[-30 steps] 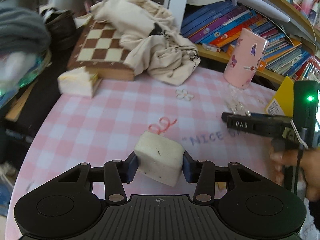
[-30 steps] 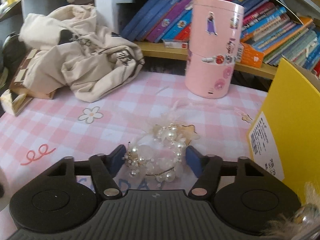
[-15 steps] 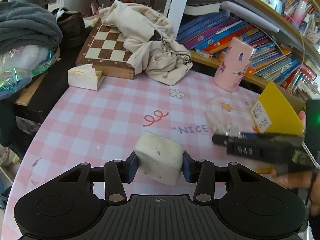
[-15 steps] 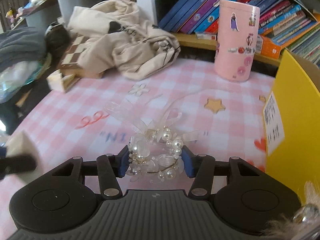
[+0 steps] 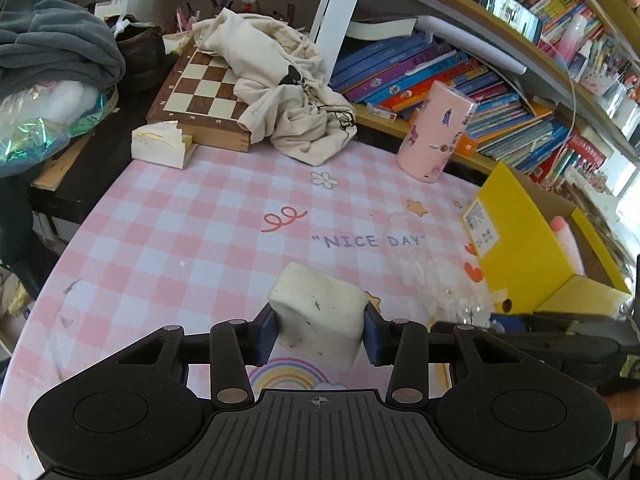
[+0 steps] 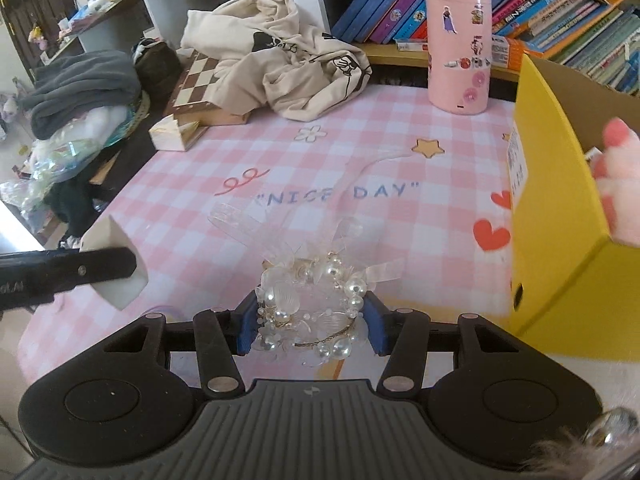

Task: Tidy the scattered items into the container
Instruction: 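Lift the pearl bracelet and white cube and carry them toward the yellow box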

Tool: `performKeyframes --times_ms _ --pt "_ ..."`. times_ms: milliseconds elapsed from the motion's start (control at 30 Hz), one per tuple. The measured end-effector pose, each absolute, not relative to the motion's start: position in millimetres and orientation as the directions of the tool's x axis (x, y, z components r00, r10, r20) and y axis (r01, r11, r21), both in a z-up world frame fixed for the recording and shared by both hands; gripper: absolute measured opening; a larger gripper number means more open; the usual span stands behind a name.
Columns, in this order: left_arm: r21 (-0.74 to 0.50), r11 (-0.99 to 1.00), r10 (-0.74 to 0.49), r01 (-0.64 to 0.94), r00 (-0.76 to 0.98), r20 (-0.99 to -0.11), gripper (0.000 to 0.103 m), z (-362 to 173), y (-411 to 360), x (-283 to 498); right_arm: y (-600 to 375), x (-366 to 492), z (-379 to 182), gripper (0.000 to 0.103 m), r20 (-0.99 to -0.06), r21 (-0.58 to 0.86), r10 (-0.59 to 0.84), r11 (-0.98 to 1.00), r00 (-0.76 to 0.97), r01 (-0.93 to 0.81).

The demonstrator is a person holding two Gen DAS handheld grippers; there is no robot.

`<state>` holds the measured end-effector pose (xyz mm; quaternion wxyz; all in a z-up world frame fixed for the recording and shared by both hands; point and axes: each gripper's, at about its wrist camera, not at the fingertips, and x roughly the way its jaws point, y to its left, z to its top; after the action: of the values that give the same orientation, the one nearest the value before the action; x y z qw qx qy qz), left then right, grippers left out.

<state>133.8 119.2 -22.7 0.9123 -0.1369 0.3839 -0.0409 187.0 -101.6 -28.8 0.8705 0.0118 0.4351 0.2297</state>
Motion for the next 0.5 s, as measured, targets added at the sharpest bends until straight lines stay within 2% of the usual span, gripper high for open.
performKeyframes --times_ms 500 --pt "-0.321 0.947 -0.218 -0.007 0.719 -0.660 0.040 -9 113 87 -106 134 -11 0.050 -0.761 0.237 0.438 0.874 0.479 -0.424"
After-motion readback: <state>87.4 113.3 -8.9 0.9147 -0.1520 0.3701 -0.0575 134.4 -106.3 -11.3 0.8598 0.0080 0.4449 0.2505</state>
